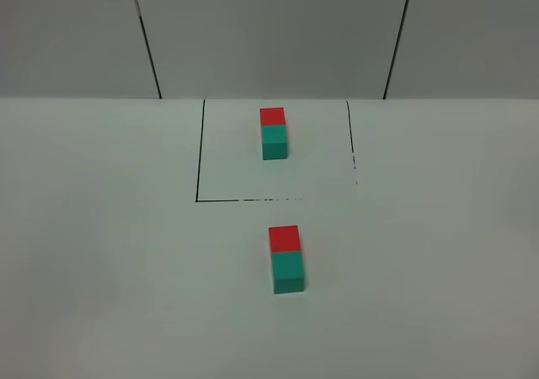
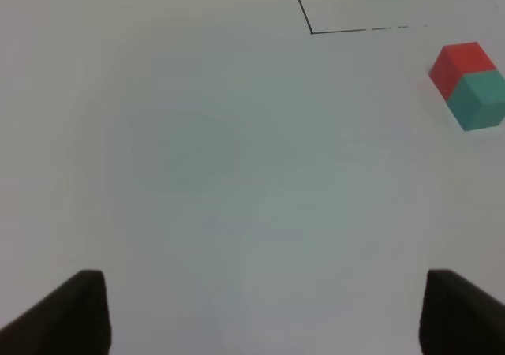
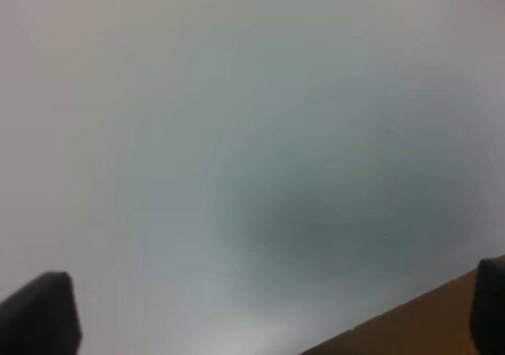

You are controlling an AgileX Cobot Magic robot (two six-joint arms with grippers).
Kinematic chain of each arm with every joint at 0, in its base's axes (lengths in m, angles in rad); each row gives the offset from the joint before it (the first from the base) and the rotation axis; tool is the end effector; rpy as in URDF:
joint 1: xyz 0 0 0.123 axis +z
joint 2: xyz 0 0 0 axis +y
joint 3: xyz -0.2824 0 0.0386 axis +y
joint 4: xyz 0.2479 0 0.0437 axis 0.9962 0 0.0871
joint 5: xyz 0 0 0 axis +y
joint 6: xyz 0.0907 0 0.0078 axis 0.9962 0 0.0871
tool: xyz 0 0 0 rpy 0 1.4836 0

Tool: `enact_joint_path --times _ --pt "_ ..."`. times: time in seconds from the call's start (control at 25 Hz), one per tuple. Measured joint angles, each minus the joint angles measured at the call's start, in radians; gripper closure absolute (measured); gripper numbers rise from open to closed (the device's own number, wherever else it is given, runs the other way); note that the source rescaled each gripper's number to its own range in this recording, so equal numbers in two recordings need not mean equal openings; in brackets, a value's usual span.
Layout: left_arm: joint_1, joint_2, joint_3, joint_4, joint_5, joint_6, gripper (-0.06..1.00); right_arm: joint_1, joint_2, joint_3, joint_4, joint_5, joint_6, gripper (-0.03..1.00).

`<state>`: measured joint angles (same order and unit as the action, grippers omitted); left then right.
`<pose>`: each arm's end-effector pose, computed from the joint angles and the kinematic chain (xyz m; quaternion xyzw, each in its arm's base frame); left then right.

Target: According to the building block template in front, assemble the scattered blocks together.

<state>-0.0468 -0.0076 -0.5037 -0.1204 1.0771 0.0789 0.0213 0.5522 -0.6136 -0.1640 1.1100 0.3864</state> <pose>-0.0079 -0.0093 0.2773 0.0567 0.8511 -0.0518 0.5193 0.0767 -0.0117 0.2892 0.1601 0.9372 -0.0187 0.3092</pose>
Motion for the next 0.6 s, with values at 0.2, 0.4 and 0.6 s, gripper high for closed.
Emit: enact_joint_path --times 0.2,0.4,0.6 --pt "0.000 0.000 0.000 0.000 0.000 0.000 0.27 0.001 -0.236 0.013 -0.001 0.041 -0.017 -0.03" --pt "0.000 0.000 0.000 0.001 0.000 0.000 0.27 0.001 -0.370 0.022 -0.002 0.040 -0.033 -0.03" --pt "0.000 0.000 0.000 0.001 0.000 0.000 0.27 0.001 -0.462 0.087 0.047 -0.021 -0.041 -0.03"
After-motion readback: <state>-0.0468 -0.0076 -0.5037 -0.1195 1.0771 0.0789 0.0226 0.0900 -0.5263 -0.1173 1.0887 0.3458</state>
